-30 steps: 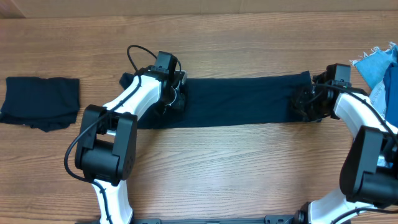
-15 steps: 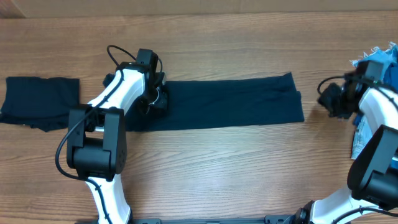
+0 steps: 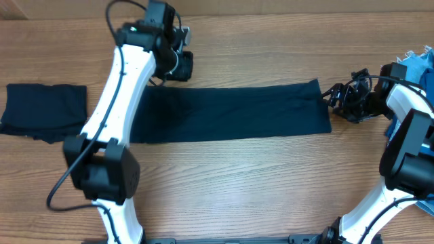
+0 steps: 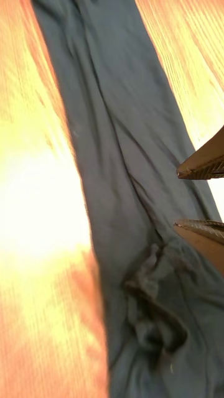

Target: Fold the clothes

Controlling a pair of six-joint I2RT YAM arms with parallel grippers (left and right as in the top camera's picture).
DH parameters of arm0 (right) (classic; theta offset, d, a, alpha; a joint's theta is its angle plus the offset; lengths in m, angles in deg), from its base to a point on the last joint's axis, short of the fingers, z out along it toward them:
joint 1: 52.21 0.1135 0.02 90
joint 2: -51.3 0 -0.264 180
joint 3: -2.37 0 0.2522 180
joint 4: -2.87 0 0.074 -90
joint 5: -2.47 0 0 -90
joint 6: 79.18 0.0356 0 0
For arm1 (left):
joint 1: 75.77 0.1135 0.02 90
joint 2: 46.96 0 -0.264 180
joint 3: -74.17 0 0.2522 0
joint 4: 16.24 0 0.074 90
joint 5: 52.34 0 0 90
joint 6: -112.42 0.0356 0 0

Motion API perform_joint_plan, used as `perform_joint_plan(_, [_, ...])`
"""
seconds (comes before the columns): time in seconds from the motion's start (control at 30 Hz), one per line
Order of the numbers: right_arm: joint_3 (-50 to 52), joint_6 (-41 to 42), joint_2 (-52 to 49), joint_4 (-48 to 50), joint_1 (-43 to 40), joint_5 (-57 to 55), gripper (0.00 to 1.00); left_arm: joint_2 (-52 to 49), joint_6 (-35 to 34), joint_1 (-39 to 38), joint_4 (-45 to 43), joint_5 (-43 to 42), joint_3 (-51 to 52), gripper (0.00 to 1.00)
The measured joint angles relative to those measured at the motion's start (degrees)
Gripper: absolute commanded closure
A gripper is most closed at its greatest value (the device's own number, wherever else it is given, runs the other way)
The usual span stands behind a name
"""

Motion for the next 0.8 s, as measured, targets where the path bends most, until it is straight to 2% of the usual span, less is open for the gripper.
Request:
perform_joint_plan(0.1, [0.0, -2.2, -0.2, 0.0, 0.0, 1.0, 0.14, 6.8, 0.0, 0.0, 3.4, 3.3, -4.5, 0.65])
perform_joint_plan(0.17, [0.0, -3.1, -0.2, 0.1, 0.0, 1.6, 0.14, 12.9, 0.0, 0.0, 4.9, 6.6, -5.7, 0.65])
perform_joint_plan(0.3, [0.2, -3.7, -0.3, 2.7, 2.0, 1.6, 0.16, 17.9, -0.3, 0.0, 8.2, 9.2, -6.2, 0.67])
perform_joint_plan(0.37, [0.3, -3.8, -0.3, 3.5, 4.4, 0.8, 0.25, 18.1, -0.3, 0.0, 9.3, 9.7, -6.2, 0.69])
perform_joint_plan(0.4, [0.3, -3.9, -0.4, 3.5, 5.6, 0.1, 0.37, 18.1, -0.3, 0.0, 9.7, 9.8, -6.2, 0.70])
perform_joint_plan(0.43, [0.3, -3.8, -0.6, 3.5, 6.4, -0.4, 0.56, 18.1, -0.3, 0.0, 10.2, 10.0, -6.2, 0.70])
perform_joint_plan(0.5, [0.3, -3.3, -1.2, 3.5, 6.6, -1.2, 0.77, 18.1, -0.3, 0.0, 10.7, 10.0, -6.2, 0.71])
perform_joint_plan(0.63, [0.3, -2.5, -2.3, 2.3, 6.2, -1.6, 0.95, 18.1, -0.3, 0.0, 10.9, 10.0, -6.2, 0.70])
perform_joint_plan(0.8, [0.3, -1.3, -2.3, -0.7, 4.3, -3.4, 0.96, 18.1, -0.3, 0.0, 11.1, 10.2, -6.2, 0.70])
